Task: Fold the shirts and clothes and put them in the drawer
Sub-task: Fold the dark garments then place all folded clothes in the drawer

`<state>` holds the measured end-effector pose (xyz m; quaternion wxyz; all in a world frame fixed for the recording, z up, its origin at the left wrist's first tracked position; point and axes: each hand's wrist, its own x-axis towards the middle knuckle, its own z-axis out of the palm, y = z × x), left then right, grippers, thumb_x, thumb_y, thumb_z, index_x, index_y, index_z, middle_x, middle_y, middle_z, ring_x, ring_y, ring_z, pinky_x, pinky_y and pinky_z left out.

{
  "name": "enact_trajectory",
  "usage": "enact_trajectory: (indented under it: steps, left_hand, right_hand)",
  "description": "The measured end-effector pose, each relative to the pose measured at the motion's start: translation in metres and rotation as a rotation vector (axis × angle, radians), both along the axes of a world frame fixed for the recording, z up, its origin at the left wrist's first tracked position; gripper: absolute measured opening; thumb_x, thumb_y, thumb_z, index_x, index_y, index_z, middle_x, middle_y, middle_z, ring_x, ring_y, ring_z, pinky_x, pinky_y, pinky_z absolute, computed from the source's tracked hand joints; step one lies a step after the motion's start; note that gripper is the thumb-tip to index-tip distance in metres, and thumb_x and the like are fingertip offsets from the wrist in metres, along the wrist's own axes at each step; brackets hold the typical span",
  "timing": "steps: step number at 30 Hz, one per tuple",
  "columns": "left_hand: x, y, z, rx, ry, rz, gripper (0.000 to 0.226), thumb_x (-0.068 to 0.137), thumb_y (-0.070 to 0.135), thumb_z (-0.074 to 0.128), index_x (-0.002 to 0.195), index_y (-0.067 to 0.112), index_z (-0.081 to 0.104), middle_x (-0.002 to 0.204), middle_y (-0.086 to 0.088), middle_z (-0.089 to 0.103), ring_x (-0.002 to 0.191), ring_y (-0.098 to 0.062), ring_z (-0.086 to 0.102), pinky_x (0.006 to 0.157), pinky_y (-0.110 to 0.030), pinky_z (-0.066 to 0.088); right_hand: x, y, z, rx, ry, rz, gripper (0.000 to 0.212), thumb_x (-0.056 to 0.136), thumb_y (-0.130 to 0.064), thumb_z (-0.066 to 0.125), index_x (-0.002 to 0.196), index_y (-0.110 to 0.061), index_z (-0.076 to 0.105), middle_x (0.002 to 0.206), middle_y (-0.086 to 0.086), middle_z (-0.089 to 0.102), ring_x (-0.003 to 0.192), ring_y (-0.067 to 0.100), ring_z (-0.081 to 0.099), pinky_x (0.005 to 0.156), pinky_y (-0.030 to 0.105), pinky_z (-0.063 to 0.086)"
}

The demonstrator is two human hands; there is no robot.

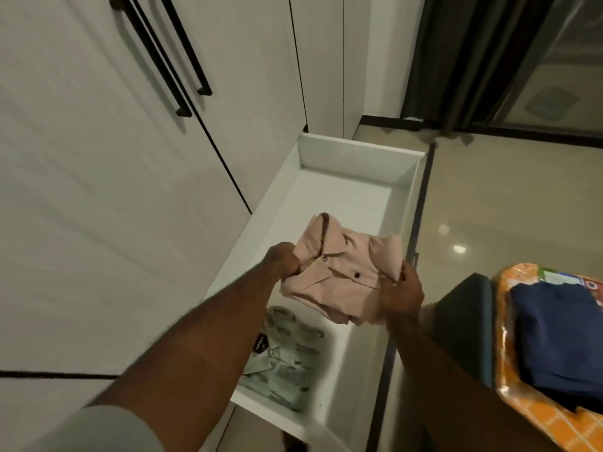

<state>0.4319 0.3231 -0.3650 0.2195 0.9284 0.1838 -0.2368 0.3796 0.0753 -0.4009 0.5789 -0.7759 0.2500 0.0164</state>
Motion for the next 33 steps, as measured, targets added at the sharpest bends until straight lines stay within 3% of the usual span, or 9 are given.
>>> enact_trajectory:
  steps: [4, 9, 15, 21, 24, 26, 30, 33]
  left_hand:
    - [0.008, 0.062, -0.051, 0.020, 0.014, 0.050, 0.040, 0.086, 0.020, 0.075, 0.121, 0.005, 0.064, 0.125, -0.017, 0.066, 0.110, -0.035, 0.064, 0.089, -0.038, 0.056]
    - [0.022, 0.105, -0.126, -0.003, 0.085, 0.029, 0.045, 0.082, 0.023, 0.079, 0.121, 0.006, 0.065, 0.124, -0.017, 0.067, 0.108, -0.035, 0.066, 0.086, -0.035, 0.056]
    - [0.033, 0.127, -0.201, -0.028, 0.131, 0.042, 0.042, 0.083, 0.025, 0.079, 0.117, 0.006, 0.066, 0.118, -0.017, 0.069, 0.103, -0.036, 0.066, 0.079, -0.033, 0.052]
    - [0.022, 0.143, -0.249, 0.005, 0.167, 0.074, 0.043, 0.085, 0.031, 0.078, 0.118, 0.006, 0.066, 0.122, -0.016, 0.069, 0.110, -0.036, 0.064, 0.081, -0.032, 0.047]
    - [0.018, 0.147, -0.259, 0.034, 0.181, 0.078, 0.046, 0.084, 0.035, 0.080, 0.117, 0.006, 0.066, 0.121, -0.016, 0.069, 0.109, -0.036, 0.065, 0.078, -0.032, 0.047]
    - [0.015, 0.150, -0.261, 0.061, 0.220, 0.075, 0.050, 0.086, 0.038, 0.078, 0.120, 0.005, 0.063, 0.125, -0.017, 0.067, 0.113, -0.037, 0.064, 0.084, -0.035, 0.050]
    - [0.013, 0.157, -0.256, 0.096, 0.353, 0.053, 0.054, 0.086, 0.041, 0.076, 0.120, 0.002, 0.062, 0.124, -0.020, 0.067, 0.110, -0.037, 0.067, 0.090, -0.040, 0.057]
    - [0.019, 0.156, -0.240, 0.119, 0.354, 0.009, 0.054, 0.083, 0.037, 0.076, 0.121, 0.003, 0.059, 0.124, -0.019, 0.066, 0.110, -0.037, 0.066, 0.090, -0.040, 0.058]
  right_hand:
    - [0.016, 0.054, -0.042, 0.004, 0.032, 0.060, 0.032, 0.097, -0.020, 0.067, 0.129, -0.014, 0.062, 0.118, 0.004, 0.067, 0.111, 0.029, 0.062, 0.093, 0.033, 0.049]
    - [0.035, 0.094, -0.108, -0.009, 0.156, 0.035, 0.033, 0.094, -0.010, 0.065, 0.127, -0.010, 0.063, 0.117, 0.010, 0.069, 0.106, 0.032, 0.063, 0.098, 0.043, 0.054]
    - [0.049, 0.116, -0.165, -0.041, 0.234, 0.016, 0.033, 0.090, -0.003, 0.061, 0.123, -0.010, 0.065, 0.102, 0.002, 0.066, 0.093, 0.025, 0.059, 0.083, 0.028, 0.044]
    - [0.043, 0.120, -0.206, 0.033, 0.332, 0.004, 0.038, 0.090, -0.002, 0.056, 0.126, -0.012, 0.064, 0.110, 0.009, 0.070, 0.102, 0.031, 0.065, 0.095, 0.047, 0.055]
    - [0.044, 0.117, -0.217, 0.041, 0.383, -0.005, 0.039, 0.092, -0.005, 0.058, 0.130, -0.013, 0.061, 0.116, 0.010, 0.069, 0.106, 0.031, 0.065, 0.098, 0.047, 0.054]
    - [0.046, 0.112, -0.223, 0.051, 0.450, 0.012, 0.042, 0.092, -0.008, 0.061, 0.133, -0.014, 0.058, 0.123, 0.011, 0.066, 0.109, 0.031, 0.063, 0.098, 0.046, 0.054]
    - [0.043, 0.103, -0.222, 0.176, 0.643, 0.064, 0.045, 0.097, -0.019, 0.062, 0.141, -0.013, 0.051, 0.128, 0.014, 0.061, 0.103, 0.029, 0.059, 0.080, 0.039, 0.050]
    - [0.036, 0.095, -0.213, 0.221, 0.667, 0.066, 0.060, 0.098, -0.023, 0.064, 0.152, -0.013, 0.040, 0.143, 0.010, 0.050, 0.116, 0.028, 0.054, 0.086, 0.037, 0.046]
